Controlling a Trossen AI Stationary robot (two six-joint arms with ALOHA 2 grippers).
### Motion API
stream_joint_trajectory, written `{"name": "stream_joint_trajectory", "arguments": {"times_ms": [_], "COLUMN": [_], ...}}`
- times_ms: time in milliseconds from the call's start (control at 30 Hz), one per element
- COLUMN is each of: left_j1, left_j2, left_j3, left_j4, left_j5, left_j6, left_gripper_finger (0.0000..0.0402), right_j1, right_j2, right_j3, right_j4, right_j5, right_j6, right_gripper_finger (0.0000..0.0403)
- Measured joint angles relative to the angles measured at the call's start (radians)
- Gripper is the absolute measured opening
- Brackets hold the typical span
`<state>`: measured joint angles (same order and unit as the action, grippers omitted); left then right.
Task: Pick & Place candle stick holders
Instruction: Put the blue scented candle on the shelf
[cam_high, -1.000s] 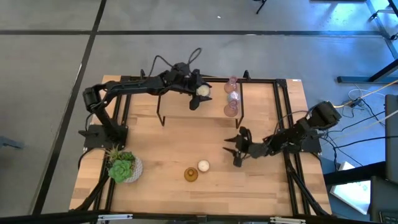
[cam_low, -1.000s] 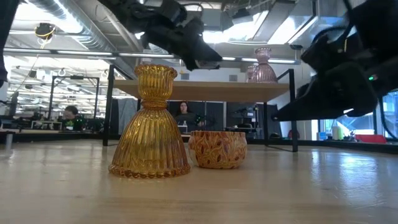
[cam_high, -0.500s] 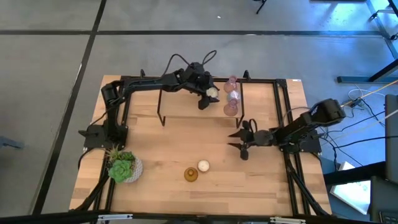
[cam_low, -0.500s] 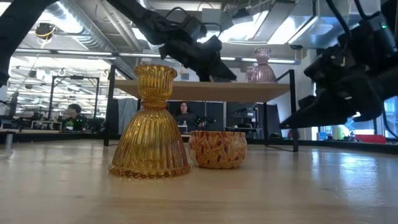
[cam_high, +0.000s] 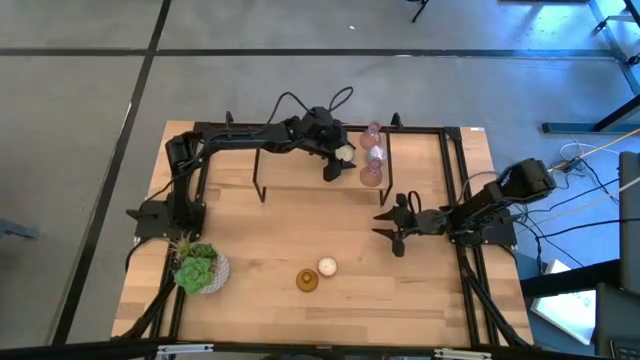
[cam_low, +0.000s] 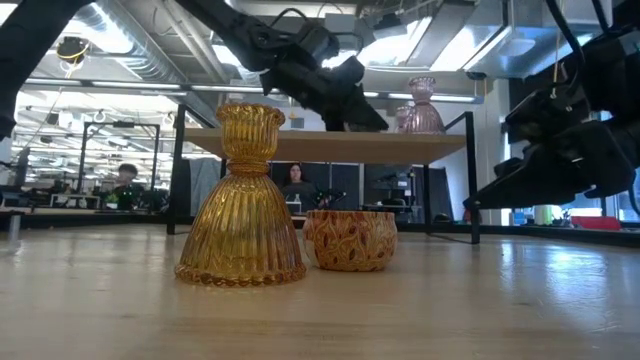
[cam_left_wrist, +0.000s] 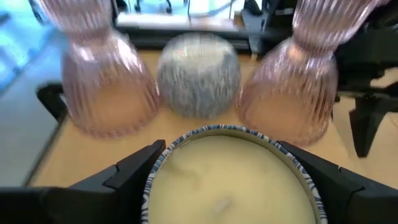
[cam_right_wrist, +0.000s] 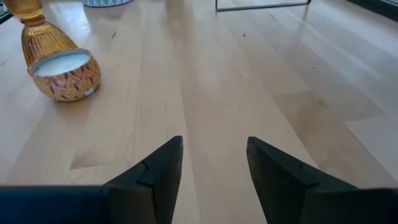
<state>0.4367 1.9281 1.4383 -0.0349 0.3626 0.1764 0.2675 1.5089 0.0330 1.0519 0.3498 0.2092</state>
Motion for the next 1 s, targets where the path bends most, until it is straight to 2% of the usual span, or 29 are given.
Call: {"name": "stream_joint_trajectory", "arguments": {"times_ms": [433, 600, 867, 1000], "left_j1": [-0.005, -0.009, -0.017, -0.020], "left_j2": [0.005, 0.002, -0.039, -0.086], "left_j3": [-0.001, -0.001, -0.001, -0.001], "left_j4": [0.027, 0.016, 0.057, -0.031], "left_j5": [-0.011, -0.069, -0.043, -0.106], "left_j6": [0.005, 0.025, 0.027, 0.073], "left_gripper_finger": [0.0298, 0.0299, 0.0299, 0.0299], "right_j1": [0.010, 0.010, 0.010, 0.010], "right_j2": [0.000, 0.000, 0.000, 0.000], "right_j3": [0.001, 0.002, 0.002, 0.002], "right_j4": [0.001, -0.001, -0.013, -0.018], "right_j5": [0.016, 0.016, 0.016, 0.016], "right_j6": [0.003, 0.004, 0.011, 0.021], "right_gripper_finger": [0.0183, 0.0183, 0.0183, 0.0183]}}
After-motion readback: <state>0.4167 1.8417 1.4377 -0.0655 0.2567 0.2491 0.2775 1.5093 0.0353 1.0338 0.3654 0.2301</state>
